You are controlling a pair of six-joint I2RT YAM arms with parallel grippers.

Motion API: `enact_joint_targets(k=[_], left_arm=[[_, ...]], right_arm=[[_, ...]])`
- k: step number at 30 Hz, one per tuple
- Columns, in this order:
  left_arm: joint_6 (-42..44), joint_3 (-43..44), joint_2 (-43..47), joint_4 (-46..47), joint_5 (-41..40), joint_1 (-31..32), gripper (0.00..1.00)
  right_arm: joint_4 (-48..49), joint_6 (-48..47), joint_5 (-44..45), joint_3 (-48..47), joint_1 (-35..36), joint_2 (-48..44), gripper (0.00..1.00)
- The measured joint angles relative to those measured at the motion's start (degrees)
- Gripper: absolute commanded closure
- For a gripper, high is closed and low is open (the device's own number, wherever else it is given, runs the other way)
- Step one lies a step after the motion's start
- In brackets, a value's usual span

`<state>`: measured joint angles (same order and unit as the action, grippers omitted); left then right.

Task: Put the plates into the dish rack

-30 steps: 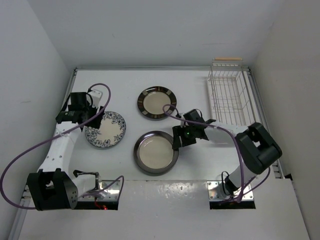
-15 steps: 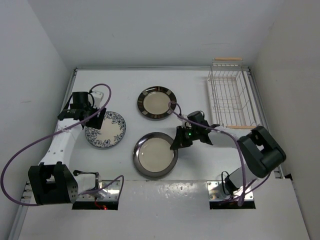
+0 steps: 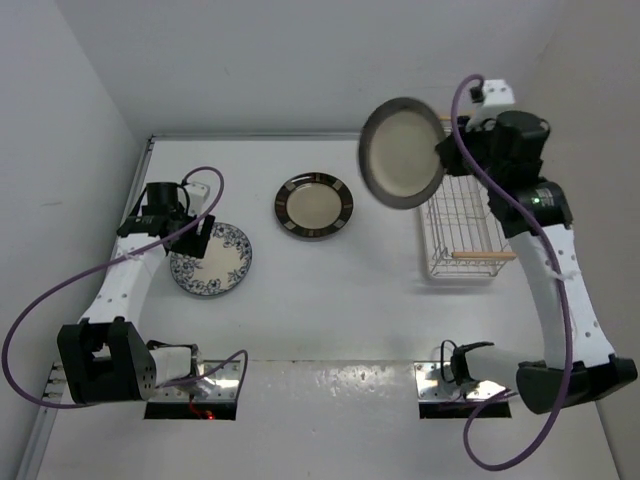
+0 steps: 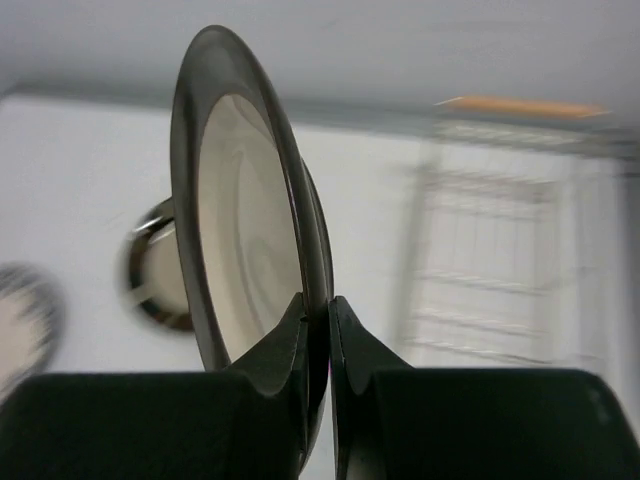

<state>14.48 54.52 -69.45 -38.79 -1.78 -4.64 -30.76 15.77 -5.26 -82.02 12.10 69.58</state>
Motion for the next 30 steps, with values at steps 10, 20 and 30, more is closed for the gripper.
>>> enact_joint_targets(k=[10,20,30], left_arm=[[-0.02,0.48,0.0,-0.02,1.62,0.0,0.18],[-0.02,0.48,0.0,-0.07,1.99,0.0,0.18],[-0.02,0.48,0.0,-0.13,2.01,0.0,0.17]], right_arm=[[1.31,-22.43,25.97,-1.88,-14.19,-0.11,1.0],[9.2,-33.2,27.26,21.14,-17.09,0.26,1.0],[18.71,-38.42,25.92,27.93,-17.88,-2.45,1.0]])
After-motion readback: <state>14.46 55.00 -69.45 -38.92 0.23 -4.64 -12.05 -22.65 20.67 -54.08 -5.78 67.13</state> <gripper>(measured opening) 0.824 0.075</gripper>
